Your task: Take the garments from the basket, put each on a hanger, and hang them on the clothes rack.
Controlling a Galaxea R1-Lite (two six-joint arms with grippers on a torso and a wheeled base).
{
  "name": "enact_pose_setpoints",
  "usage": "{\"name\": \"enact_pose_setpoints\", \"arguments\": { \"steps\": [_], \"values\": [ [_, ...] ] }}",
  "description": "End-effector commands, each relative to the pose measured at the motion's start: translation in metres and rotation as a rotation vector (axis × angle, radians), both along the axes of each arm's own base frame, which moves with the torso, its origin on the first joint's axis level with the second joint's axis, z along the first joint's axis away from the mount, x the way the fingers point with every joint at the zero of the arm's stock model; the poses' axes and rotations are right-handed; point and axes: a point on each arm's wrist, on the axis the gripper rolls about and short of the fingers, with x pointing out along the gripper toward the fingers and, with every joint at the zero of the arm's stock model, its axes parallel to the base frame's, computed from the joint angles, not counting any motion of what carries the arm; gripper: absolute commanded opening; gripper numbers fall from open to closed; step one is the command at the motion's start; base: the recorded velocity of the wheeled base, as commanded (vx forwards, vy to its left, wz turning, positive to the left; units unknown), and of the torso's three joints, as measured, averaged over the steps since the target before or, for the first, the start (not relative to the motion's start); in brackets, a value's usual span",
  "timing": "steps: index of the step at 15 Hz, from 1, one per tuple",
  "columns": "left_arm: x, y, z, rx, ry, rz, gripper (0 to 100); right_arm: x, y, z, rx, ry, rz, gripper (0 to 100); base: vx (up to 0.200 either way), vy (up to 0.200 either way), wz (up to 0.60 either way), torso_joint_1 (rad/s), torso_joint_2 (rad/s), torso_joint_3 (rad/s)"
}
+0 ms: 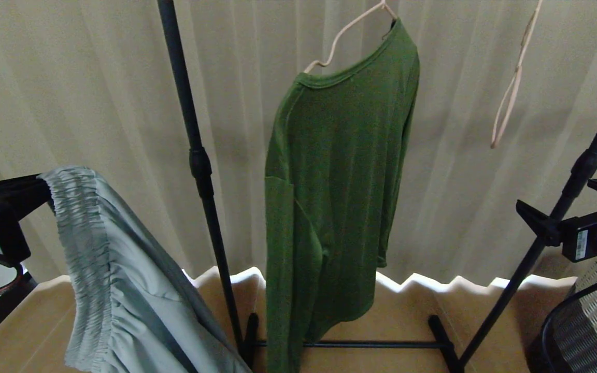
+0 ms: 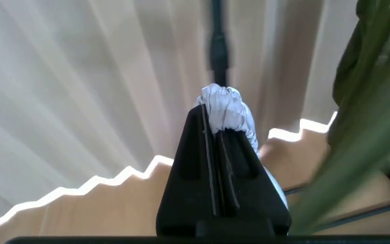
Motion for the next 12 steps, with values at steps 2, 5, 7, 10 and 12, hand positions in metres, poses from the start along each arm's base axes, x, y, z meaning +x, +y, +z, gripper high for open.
{"name": "enact_pose_setpoints", "arguments": {
  "steps": [2,5,7,10,12],
  "values": [
    [-0.001,0.0,-0.001,0.001,-0.001,0.0,0,0.0,0.0,-0.001,-0.001,0.005,0.0,100,0.0,0.0,0.0,0.0,0.0,0.0],
    [-0.002,0.0,-0.005,0.003,0.008,0.0,0,-0.003,0.0,-0.002,-0.001,0.003,0.0,100,0.0,0.0,0.0,0.0,0.0,0.0],
    [-0.004,0.001,-0.006,0.004,0.008,0.001,0,-0.004,0.0,-0.001,0.0,-0.001,0.0,100,0.0,0.0,0.0,0.0,0.0,0.0],
    [-0.007,0.002,-0.011,0.021,0.015,-0.001,0,-0.005,-0.001,0.001,0.001,-0.009,0.0,100,0.0,0.0,0.0,0.027,-0.19,-0.271],
    [-0.011,0.002,-0.013,0.021,0.014,-0.001,0,-0.008,-0.001,0.003,0.003,-0.02,0.0,100,0.0,0.0,0.0,0.066,-0.5,-0.352]
  ]
}}
